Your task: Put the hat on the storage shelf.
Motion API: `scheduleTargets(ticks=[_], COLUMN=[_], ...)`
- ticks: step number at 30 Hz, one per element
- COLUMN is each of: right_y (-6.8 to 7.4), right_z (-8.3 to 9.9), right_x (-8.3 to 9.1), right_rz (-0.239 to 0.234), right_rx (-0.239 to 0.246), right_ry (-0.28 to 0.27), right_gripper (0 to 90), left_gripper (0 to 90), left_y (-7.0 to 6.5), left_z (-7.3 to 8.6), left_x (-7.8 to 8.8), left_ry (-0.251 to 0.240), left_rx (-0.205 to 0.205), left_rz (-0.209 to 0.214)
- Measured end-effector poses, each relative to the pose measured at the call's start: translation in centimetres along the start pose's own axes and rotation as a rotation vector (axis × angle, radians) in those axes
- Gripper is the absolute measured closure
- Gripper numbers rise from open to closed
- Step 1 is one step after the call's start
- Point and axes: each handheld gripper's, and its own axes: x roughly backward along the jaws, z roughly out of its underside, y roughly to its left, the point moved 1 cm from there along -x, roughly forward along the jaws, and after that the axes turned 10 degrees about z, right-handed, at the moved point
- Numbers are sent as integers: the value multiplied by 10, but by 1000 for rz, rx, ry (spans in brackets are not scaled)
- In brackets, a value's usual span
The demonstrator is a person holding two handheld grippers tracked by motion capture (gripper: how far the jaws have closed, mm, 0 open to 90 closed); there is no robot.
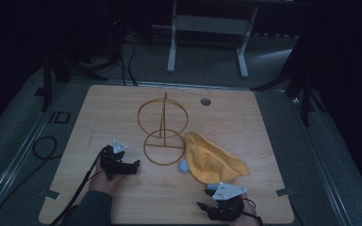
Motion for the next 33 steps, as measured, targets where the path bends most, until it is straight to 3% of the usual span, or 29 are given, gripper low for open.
scheduleTargets(ticks=[22, 33], right_y=[-10, -27], right_z=[7, 23], right_x=[10, 22], right_rz=[46, 97], right_rx=[-13, -108], right_ry=[20, 41], right_gripper=[494, 483], left_gripper=[19, 19], left_y=[0, 0], left_z=[0, 0], left_x=[0, 0], left_ry=[0, 0], left_rx=[0, 0], left_rz=[0, 0])
